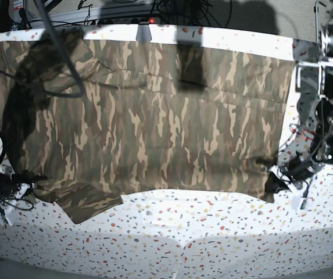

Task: Fold the T-shirt properly
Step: 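Lift the hem with both grippers and fold it toward the collar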

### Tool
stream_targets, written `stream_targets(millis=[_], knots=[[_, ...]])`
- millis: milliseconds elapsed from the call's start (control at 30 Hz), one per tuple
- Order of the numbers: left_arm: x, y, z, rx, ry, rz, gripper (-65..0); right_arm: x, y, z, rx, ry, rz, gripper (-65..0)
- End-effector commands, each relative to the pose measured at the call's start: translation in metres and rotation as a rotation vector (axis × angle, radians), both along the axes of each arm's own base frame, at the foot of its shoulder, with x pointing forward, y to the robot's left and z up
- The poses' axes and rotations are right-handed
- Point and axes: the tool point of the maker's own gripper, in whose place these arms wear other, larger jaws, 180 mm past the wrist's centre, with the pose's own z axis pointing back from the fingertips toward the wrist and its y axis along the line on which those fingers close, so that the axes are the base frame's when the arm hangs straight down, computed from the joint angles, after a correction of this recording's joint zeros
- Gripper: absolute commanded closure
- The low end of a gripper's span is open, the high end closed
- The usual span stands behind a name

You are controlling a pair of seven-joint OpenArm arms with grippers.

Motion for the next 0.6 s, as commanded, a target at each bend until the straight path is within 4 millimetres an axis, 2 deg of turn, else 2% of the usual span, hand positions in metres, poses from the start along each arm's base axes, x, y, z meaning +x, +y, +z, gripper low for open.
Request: stream_targets(millis=[0,200,367,467,567], knots=[[0.013,0.006,0.026,0.006,-0.083,0.010,0.0,0.018,-0.004,0.031,0.013,-0.091,-0.007,0.0],[0.001,0.013,0.026,-0.006,-0.095,0.038,0.0,0.030,0.009,0.044,0.030,-0.136,0.023,0.0],[-0.003,0.018,0.022,-0.013,-0.091,0.057,0.0,0.039,0.027,0.056,0.053,-0.169,0.067,0.0],[-0.003,0.018,0.022,-0.015,-0.095,0.058,0.0,0.034,0.037,0.045,0.070,-0.150,0.092,0.0],[-0.003,0.018,0.021,-0.015,-0.094,0.058,0.0,0.018,0.047,0.021,0.066,-0.113,0.132,0.0]])
